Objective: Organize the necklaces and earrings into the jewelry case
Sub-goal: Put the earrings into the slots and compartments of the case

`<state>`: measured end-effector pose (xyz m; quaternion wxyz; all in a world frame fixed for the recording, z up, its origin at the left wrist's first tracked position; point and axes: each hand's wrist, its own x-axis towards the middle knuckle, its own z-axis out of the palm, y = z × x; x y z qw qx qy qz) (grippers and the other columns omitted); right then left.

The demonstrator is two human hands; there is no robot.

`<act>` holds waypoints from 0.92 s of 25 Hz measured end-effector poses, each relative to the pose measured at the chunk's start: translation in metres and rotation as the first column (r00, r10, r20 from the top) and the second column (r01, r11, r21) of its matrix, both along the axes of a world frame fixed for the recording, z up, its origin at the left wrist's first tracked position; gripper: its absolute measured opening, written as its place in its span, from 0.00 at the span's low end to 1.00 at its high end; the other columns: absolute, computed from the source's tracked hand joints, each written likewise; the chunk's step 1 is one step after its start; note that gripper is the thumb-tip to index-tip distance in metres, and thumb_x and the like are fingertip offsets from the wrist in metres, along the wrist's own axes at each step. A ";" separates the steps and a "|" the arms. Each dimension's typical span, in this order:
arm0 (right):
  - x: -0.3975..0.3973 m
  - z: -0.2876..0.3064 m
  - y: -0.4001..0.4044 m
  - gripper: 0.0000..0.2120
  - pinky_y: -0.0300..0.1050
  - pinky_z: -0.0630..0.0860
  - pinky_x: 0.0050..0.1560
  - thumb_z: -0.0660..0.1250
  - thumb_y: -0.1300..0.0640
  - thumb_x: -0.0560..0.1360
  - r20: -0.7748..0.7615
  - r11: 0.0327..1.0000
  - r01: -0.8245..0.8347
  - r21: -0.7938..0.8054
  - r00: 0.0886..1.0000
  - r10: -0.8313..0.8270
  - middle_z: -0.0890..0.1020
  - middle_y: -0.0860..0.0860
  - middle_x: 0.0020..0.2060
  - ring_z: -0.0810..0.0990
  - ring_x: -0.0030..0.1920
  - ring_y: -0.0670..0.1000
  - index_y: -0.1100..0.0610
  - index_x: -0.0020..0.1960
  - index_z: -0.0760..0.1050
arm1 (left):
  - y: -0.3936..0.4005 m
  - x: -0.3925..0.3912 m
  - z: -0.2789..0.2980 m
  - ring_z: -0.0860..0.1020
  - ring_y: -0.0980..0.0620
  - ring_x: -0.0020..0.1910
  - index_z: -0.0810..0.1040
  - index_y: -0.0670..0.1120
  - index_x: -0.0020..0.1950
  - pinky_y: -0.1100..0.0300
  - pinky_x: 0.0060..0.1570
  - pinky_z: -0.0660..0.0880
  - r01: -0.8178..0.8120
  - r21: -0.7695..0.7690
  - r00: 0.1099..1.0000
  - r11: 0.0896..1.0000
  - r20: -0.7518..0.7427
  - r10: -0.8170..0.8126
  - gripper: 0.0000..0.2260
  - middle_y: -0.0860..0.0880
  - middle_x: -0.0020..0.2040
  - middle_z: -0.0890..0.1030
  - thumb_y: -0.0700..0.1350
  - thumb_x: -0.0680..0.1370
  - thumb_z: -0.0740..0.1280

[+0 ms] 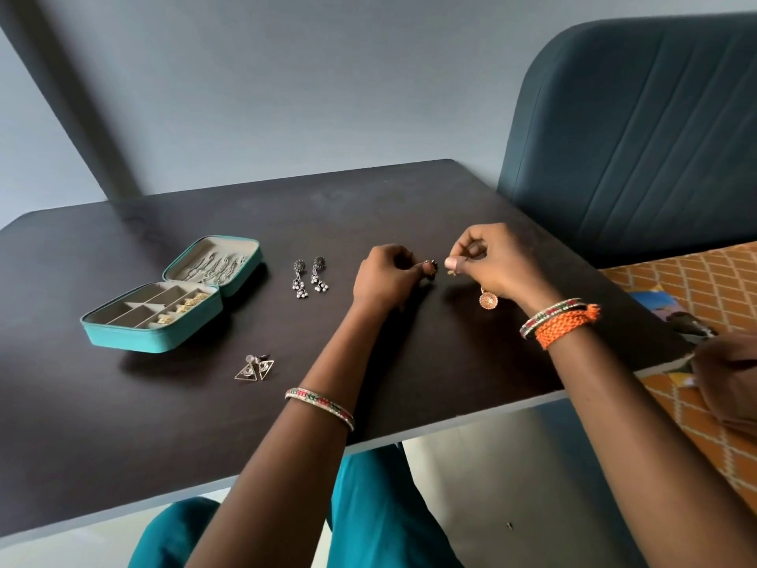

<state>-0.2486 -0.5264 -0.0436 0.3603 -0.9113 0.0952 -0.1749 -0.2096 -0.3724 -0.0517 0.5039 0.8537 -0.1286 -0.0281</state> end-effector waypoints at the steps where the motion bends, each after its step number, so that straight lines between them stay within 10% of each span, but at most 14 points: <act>1: -0.001 0.001 0.001 0.05 0.60 0.75 0.54 0.72 0.49 0.65 0.029 0.999 -0.029 0.032 0.999 0.028 0.82 0.45 0.29 0.80 0.37 0.48 0.45 0.35 0.76 | 0.002 -0.001 0.002 0.74 0.54 0.29 0.74 0.48 0.36 0.64 0.25 0.71 0.036 -0.086 0.999 0.996 -0.015 -0.037 0.10 0.51 0.33 0.78 0.46 0.74 0.72; 9: -0.038 0.044 0.029 0.04 0.35 0.75 0.37 0.71 0.57 0.73 0.141 0.941 -0.207 0.269 0.975 0.174 0.85 0.51 0.36 0.82 0.36 0.46 0.58 0.43 0.78 | 0.043 -0.035 0.029 0.77 0.53 0.35 0.75 0.44 0.48 0.62 0.30 0.74 0.177 -0.349 0.983 0.920 0.013 -0.184 0.01 0.45 0.42 0.81 0.39 0.78 0.66; 23: -0.077 0.043 0.083 0.03 0.41 0.81 0.38 0.67 0.65 0.75 0.127 0.617 -0.296 0.729 0.944 0.303 0.81 0.57 0.39 0.82 0.36 0.50 0.59 0.44 0.74 | 0.081 -0.093 0.030 0.76 0.56 0.37 0.78 0.44 0.47 0.66 0.38 0.76 0.040 -0.620 0.973 0.783 -0.153 -0.171 0.01 0.48 0.39 0.79 0.39 0.76 0.68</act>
